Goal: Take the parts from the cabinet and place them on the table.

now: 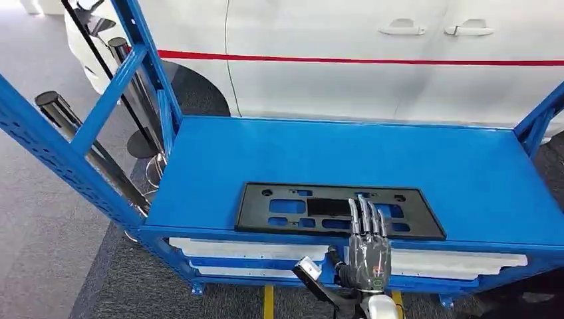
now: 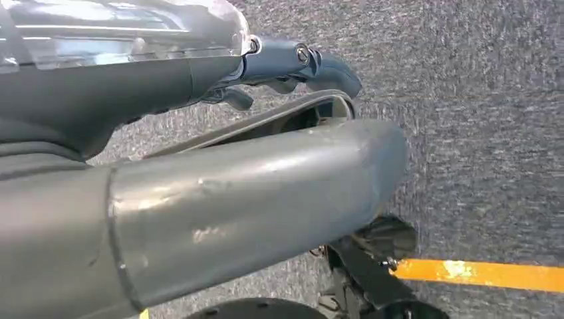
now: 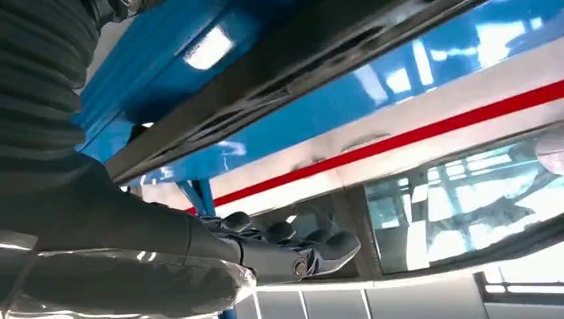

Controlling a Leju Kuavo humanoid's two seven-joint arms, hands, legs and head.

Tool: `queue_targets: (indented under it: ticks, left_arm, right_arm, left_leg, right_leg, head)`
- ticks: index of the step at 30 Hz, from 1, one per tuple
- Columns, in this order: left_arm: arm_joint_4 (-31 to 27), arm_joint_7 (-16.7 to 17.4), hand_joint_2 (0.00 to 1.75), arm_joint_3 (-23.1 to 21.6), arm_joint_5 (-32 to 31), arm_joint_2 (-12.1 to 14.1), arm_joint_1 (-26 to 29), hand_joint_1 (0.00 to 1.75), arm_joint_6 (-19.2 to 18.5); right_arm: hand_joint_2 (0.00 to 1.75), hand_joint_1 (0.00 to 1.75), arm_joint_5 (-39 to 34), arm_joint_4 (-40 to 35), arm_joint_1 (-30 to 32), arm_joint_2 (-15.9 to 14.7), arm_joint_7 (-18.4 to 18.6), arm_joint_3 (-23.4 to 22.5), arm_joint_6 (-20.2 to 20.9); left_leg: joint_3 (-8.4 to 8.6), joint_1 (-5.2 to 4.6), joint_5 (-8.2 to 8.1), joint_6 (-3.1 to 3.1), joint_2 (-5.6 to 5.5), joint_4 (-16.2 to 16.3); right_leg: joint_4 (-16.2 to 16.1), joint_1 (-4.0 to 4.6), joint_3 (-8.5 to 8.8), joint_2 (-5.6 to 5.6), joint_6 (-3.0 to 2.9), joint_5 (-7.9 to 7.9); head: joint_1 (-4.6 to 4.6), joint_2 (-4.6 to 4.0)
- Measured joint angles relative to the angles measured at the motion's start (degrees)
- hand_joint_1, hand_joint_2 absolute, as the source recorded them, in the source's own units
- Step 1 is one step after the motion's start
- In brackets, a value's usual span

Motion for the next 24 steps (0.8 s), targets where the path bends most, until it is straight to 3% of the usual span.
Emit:
queue_targets:
  ticks: [3, 5, 7, 8, 9, 10, 11, 13, 15, 18, 19, 20, 22, 23, 24]
  left_arm:
    - [0.0, 0.3, 0.0, 0.0, -0.5, 0.0, -0.1, 0.0, 0.4]
    - [0.0, 0.4, 0.0, 0.0, -1.0, 0.0, -0.1, 0.0, 1.0]
    - [0.0, 0.7, 0.0, 0.0, -1.7, 0.0, -0.2, 0.0, 1.2]
    - [0.0, 0.7, 0.0, 0.0, -2.1, 0.0, -0.1, 0.0, 1.2]
    - [0.0, 0.7, 0.0, 0.0, -2.4, 0.0, -0.1, 0.0, 1.2]
    - [0.0, 0.8, 0.0, 0.0, -2.7, 0.0, 0.0, 0.0, 1.2]
    - [0.0, 0.8, 0.0, 0.0, -2.9, 0.0, 0.0, 0.0, 1.1]
    - [0.0, 0.7, 0.0, 0.0, -3.5, 0.0, -0.2, 0.0, 1.0]
    - [0.0, 0.7, 0.0, 0.0, -3.9, 0.1, -0.4, 0.0, 0.9]
    - [0.0, 0.7, 0.0, 0.0, -4.2, 0.1, -0.4, 0.0, 0.9]
    - [0.0, 0.7, 0.0, 0.0, -4.3, 0.0, -0.3, 0.0, 0.8]
    - [0.0, 0.7, 0.0, 0.0, -4.4, 0.0, -0.3, 0.0, 0.8]
    - [0.0, 0.7, 0.0, -0.1, -4.6, 0.1, -0.4, 0.0, 0.7]
    - [0.0, 0.7, 0.0, -0.1, -4.8, 0.1, -0.5, 0.0, 0.7]
    - [0.0, 0.7, 0.0, -0.1, -5.0, 0.1, -0.5, 0.0, 0.7]
  right_arm:
    - [1.75, 0.0, 0.2, 0.5, -0.2, -0.1, 1.0, 0.7, 0.0]
    - [1.75, 0.0, 0.5, 0.7, -0.7, -0.2, 2.0, 1.2, 0.0]
    - [1.75, 0.0, 1.3, 1.2, -1.2, -0.3, 3.4, 1.9, 0.0]
    - [1.75, 0.0, 1.5, 1.6, -1.4, -0.6, 4.4, 2.1, 0.0]
    - [1.75, 0.0, 1.7, 2.3, -1.9, -1.1, 6.0, 2.6, 0.0]
    - [1.75, 0.0, 1.8, 3.0, -2.4, -1.9, 7.3, 3.1, 0.0]
    - [1.75, 0.0, 1.8, 3.6, -3.0, -2.6, 8.8, 3.7, 0.0]
    - [1.75, 0.0, 1.9, 4.7, -4.5, -4.3, 12.5, 5.2, 0.0]
    - [1.75, 0.0, 2.0, 6.1, -6.2, -6.1, 15.2, 7.1, 0.0]
    - [1.75, 0.0, 2.0, 7.5, -7.5, -8.1, 16.5, 8.9, 0.0]
    - [1.75, 0.0, 2.0, 7.9, -7.9, -8.7, 16.7, 9.3, 0.0]
    - [1.75, 0.0, 2.0, 8.2, -8.3, -9.2, 16.9, 9.6, 0.0]
    - [1.75, 0.0, 2.0, 9.1, -9.4, -10.4, 18.4, 10.7, 0.0]
    - [1.75, 0.87, 2.0, 9.7, -9.7, -11.0, 19.3, 11.4, 0.0]
    - [1.75, 1.64, 2.0, 10.4, -10.1, -11.6, 20.6, 12.1, 0.0]
  left_leg:
    - [0.27, 0.13, 0.13, -1.09, 0.05, -0.5]
    - [-0.7, 0.26, -1.82, -1.35, 0.14, 2.0]
    - [-5.19, 0.3, -6.31, -1.67, 0.15, 11.1]
    - [-7.36, 0.3, -7.71, -1.74, 0.15, 15.2]
    - [-8.73, 0.29, -7.81, -1.72, 0.15, 17.6]
    - [-8.66, 0.28, -6.49, -1.61, 0.15, 17.0]
    - [-7.31, 0.25, -3.99, -1.39, 0.15, 13.7]
    - [-2.31, 0.19, 1.63, -0.68, 0.17, 2.9]
    - [-1.15, -0.3, 1.12, -0.14, 0.21, -0.1]
    - [-1.36, -0.52, 1.32, 0.36, 0.08, -0.2]
    - [-0.89, 0.31, 1.84, 0.96, 0.2, -1.1]
    - [-0.75, 0.18, 1.98, 1.31, 0.24, -1.4]
    - [-0.92, 0.16, 2.04, 1.64, 0.32, -1.4]
    - [-1.0, 0.12, 2.01, 1.68, 0.31, -1.3]
    - [-0.99, 0.11, 2.0, 1.68, 0.3, -1.3]
  right_leg:
    - [-0.3, 0.07, -0.14, 0.14, -0.93, 0.1]
    - [-0.9, -0.38, 0.36, -0.06, -1.85, 0.32]
    - [-0.9, -0.19, 0.33, -0.25, -2.23, 0.2]
    - [-0.8, -0.04, 0.31, -0.31, -2.29, 0.16]
    - [-0.8, 0.09, 0.36, -0.3, -2.34, 0.13]
    - [-0.8, 0.15, 0.47, -0.26, -2.38, 0.1]
    - [-0.8, 0.2, 0.62, -0.18, -2.38, 0.04]
    - [-0.8, 0.26, 1.06, -0.08, -2.14, -0.19]
    - [-0.5, 0.57, 0.7, 0.03, -1.54, -0.3]
    - [-1.1, 0.37, 0.88, -0.04, -0.59, 0.0]
    - [-0.7, 0.42, 0.88, 0.02, -0.2, -0.44]
    - [0.8, 0.43, 0.32, -0.06, -0.04, -1.62]
    - [8.4, 0.15, -3.49, -0.03, 0.3, -5.87]
    - [13.4, 0.01, -5.95, -0.02, 0.51, -7.8]
    - [16.3, -0.03, -7.49, -0.04, 0.65, -8.33]
  head:
    - [0.07, 0.0]
    - [0.04, 0.0]
    - [0.0, -0.02]
    - [0.0, -0.02]
    - [0.0, -0.02]
    - [0.0, -0.02]
    - [-0.02, 0.0]
    - [0.0, -0.02]
    - [0.0, -0.02]
    - [0.02, -0.02]
    - [0.0, 0.0]
    - [0.07, -0.02]
    - [0.07, 0.0]
    - [0.02, 0.0]
    - [0.04, -0.02]
